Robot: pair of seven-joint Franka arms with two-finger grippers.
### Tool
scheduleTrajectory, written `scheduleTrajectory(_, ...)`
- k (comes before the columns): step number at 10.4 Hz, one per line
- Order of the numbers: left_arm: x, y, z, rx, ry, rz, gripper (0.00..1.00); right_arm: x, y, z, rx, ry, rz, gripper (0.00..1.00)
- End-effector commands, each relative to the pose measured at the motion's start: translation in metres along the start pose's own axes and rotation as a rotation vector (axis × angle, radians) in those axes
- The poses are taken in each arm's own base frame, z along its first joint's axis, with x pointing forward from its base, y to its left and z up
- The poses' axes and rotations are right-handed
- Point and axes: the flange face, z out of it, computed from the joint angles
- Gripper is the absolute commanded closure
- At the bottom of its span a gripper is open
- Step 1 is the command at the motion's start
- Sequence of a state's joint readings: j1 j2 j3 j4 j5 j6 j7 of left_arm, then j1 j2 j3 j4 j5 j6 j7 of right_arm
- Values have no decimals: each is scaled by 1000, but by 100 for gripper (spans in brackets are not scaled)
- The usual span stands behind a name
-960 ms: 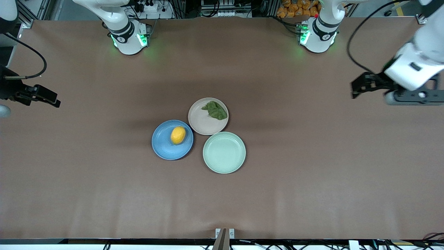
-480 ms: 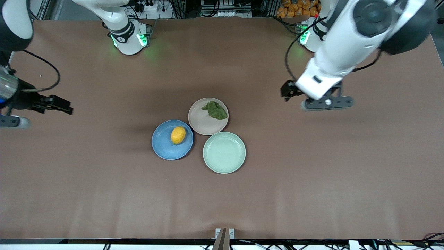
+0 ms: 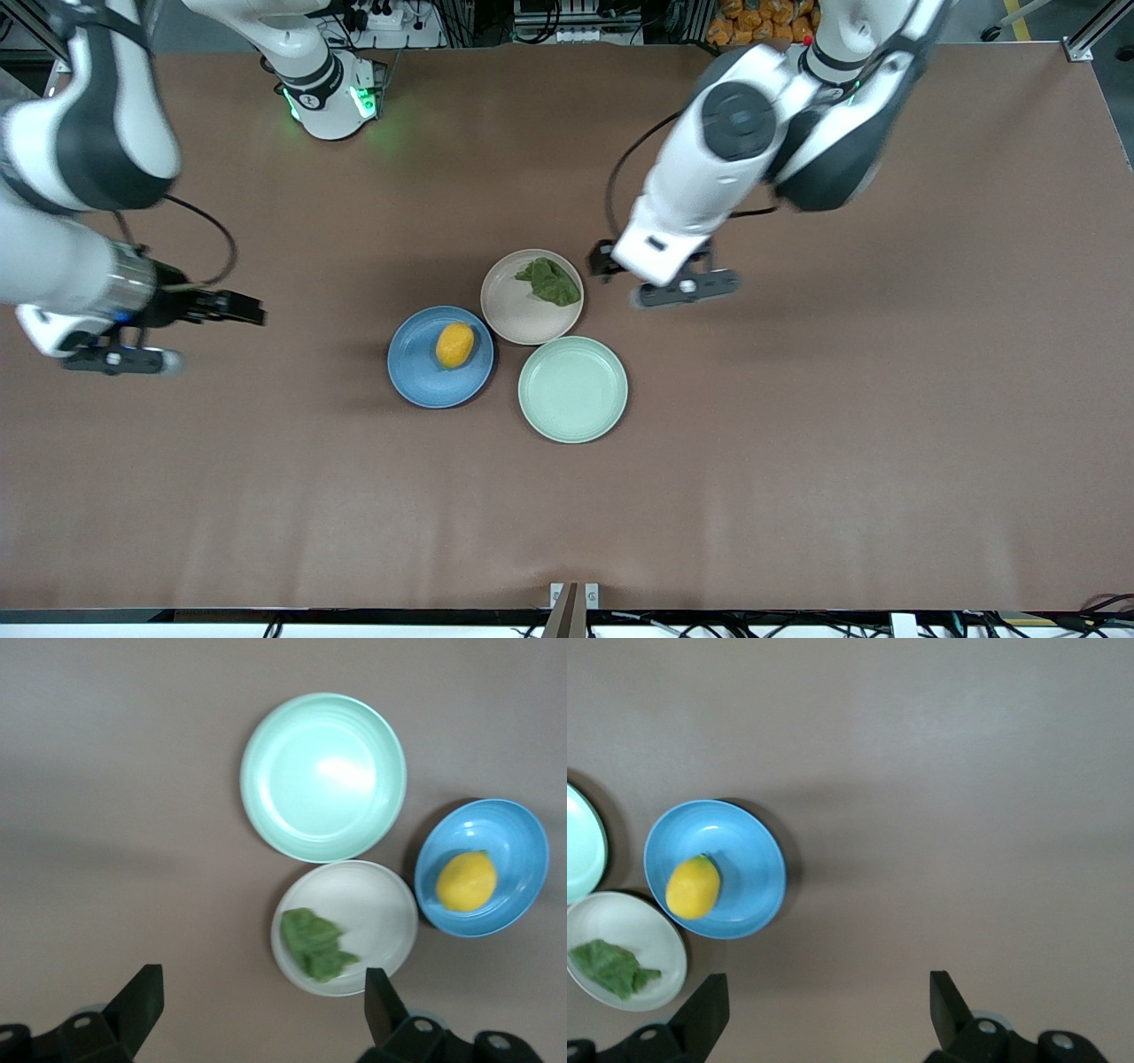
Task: Pick lemon and lettuce from blue and beige plates
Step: 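Lower the right gripper to the lemon while the left gripper reaches the lettuce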
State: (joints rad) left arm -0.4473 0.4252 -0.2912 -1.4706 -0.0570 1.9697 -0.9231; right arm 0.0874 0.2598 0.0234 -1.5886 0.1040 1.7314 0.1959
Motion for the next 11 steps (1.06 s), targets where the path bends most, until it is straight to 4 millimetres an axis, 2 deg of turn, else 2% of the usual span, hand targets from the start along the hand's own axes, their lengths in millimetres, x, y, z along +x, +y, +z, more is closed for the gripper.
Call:
scheduleTrajectory(1,-15,27,52,-17,-38,-63,0,-9,-41,24,-2,-7,108,0)
scheduleTrajectory(3,-26,40,88,-31,-76,-139,0,-3,-72,62,-13,-15,211,0)
scheduleTrajectory(4,-37,48,112,-28,-101,-168,0,-6,-94,74,-17,-7,244,0)
scheduleTrajectory(5,-49,56,139,-30,-127,-218,0,-4,-104,92,-25,-18,273,0)
scheduleTrajectory(6,-66,64,174,-18,-141,-246,0,-7,-123,112,-35,-29,252,0)
scheduleTrajectory(7,-73,65,196,2,-150,-270,0,-11,-146,131,-23,3,220,0)
scheduleTrajectory(8,-74,63,202,11,-156,-296,0,-13,-162,150,-14,26,215,0)
scheduleTrajectory(10,-77,55,222,50,-166,-326,0,-9,-176,189,-4,54,196,0)
scheduleTrajectory(11,-76,50,231,64,-172,-328,0,-7,-182,202,8,79,183,0)
